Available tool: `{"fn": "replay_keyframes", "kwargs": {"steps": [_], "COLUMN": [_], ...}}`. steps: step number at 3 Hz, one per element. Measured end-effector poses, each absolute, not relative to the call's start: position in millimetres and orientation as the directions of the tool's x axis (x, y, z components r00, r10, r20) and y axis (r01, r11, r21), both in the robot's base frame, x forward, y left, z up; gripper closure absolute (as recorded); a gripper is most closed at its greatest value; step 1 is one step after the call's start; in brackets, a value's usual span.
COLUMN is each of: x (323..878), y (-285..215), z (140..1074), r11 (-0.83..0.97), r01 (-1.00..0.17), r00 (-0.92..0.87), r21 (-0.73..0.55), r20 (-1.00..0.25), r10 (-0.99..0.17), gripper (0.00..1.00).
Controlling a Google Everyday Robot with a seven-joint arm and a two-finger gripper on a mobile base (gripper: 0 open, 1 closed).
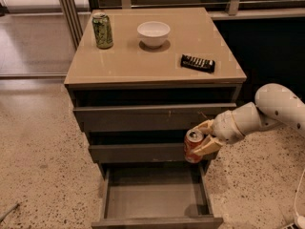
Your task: Pick coke can from bottom drawer and place on counter
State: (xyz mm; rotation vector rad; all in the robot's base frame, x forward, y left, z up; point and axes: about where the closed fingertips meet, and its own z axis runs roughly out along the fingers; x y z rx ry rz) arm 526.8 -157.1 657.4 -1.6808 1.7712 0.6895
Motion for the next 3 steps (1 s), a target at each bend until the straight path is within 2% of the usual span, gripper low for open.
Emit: {"fn": "replay_keyframes", "kwargs": {"steps": [1, 2, 3], "x": [521.5, 518.5, 518.5], "y": [-138.3, -119.9, -119.8], "z": [724.8, 833.6, 833.3], "r11": [0.059, 0.079, 0.078], "r01": [-0.998, -0.992, -0.992], "r00": [-0.019, 0.013, 0.013], "r21": [-0.034, -0.101, -0.100], "r20": [-0.700, -0.692, -0.692], "r10": [-0.714, -0.722, -0.722], "gripper": [1.00, 1.00, 1.00]}}
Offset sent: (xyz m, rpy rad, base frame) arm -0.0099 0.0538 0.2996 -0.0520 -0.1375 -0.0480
